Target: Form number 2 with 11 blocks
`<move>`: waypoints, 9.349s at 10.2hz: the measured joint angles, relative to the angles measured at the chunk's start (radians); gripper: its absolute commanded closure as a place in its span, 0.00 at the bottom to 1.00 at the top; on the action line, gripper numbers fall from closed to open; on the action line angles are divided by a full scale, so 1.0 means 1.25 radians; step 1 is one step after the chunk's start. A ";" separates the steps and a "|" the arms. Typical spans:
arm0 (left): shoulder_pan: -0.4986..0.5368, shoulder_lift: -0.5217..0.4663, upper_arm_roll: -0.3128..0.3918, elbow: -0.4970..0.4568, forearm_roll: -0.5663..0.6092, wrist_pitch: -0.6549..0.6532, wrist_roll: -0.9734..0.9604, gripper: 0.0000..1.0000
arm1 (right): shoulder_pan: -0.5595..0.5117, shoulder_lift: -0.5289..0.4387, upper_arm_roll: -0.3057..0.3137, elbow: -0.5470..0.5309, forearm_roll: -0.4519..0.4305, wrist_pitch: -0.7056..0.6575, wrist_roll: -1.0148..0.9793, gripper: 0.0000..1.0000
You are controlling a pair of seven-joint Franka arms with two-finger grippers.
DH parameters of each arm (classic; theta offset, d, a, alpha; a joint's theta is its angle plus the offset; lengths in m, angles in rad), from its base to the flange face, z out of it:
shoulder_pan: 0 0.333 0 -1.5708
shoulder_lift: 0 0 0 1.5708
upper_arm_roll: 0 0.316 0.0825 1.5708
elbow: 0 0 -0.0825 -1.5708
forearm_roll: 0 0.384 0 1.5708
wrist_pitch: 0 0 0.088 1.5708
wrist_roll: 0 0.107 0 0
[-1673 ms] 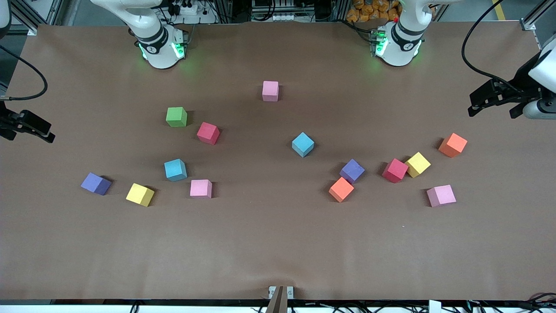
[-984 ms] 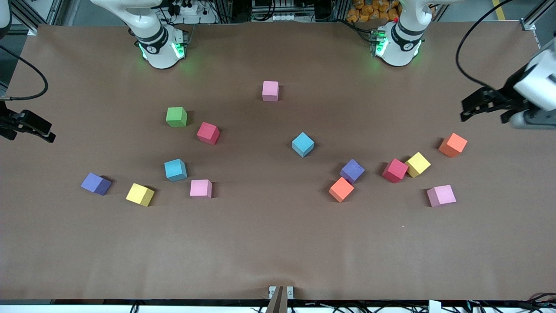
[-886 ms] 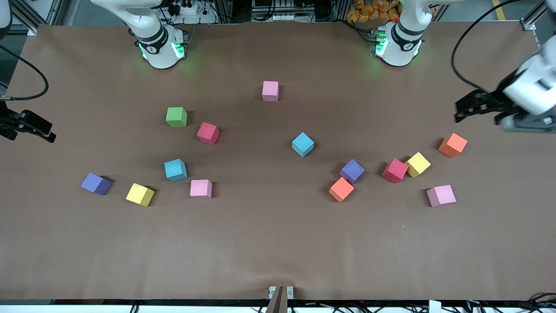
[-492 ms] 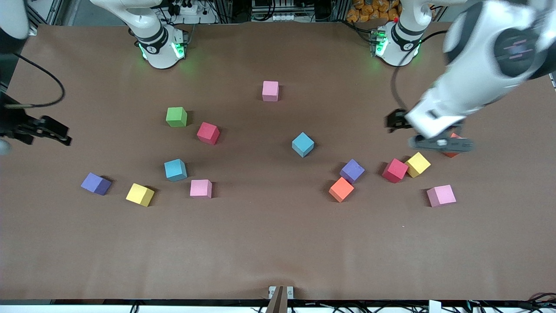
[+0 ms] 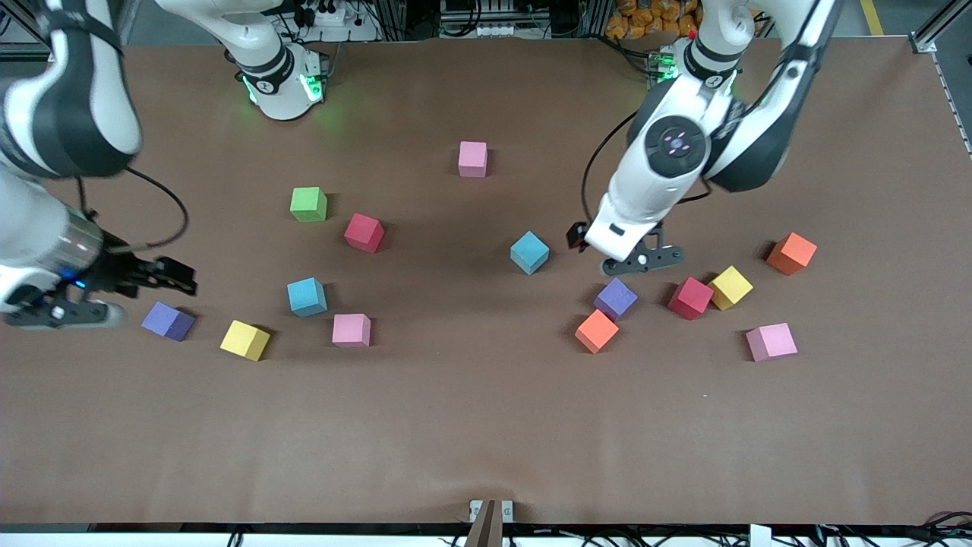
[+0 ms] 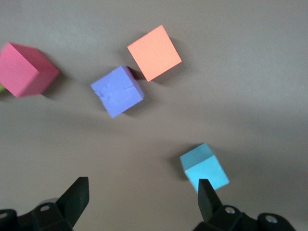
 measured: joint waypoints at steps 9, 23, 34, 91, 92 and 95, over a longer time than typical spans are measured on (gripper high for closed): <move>-0.114 0.168 -0.007 -0.011 0.000 0.154 -0.339 0.00 | 0.149 0.224 0.000 0.000 0.007 0.257 0.230 0.00; -0.133 0.246 -0.005 -0.009 -0.008 0.256 -0.383 0.87 | 0.224 0.315 0.000 -0.032 0.005 0.336 0.233 0.00; -0.063 0.065 -0.146 -0.223 -0.108 0.253 -0.851 0.91 | 0.224 0.338 -0.001 -0.076 0.005 0.388 0.214 0.05; -0.147 0.075 -0.263 -0.339 -0.090 0.453 -1.182 0.00 | 0.359 -0.115 -0.020 -0.409 0.008 0.249 0.415 0.47; -0.147 0.052 -0.263 -0.338 -0.090 0.420 -1.173 0.00 | 0.378 -0.116 -0.020 -0.409 0.008 0.249 0.440 0.47; -0.105 -0.013 -0.261 -0.313 -0.090 0.304 -1.066 0.00 | 0.432 -0.117 -0.020 -0.409 0.066 0.255 0.497 0.48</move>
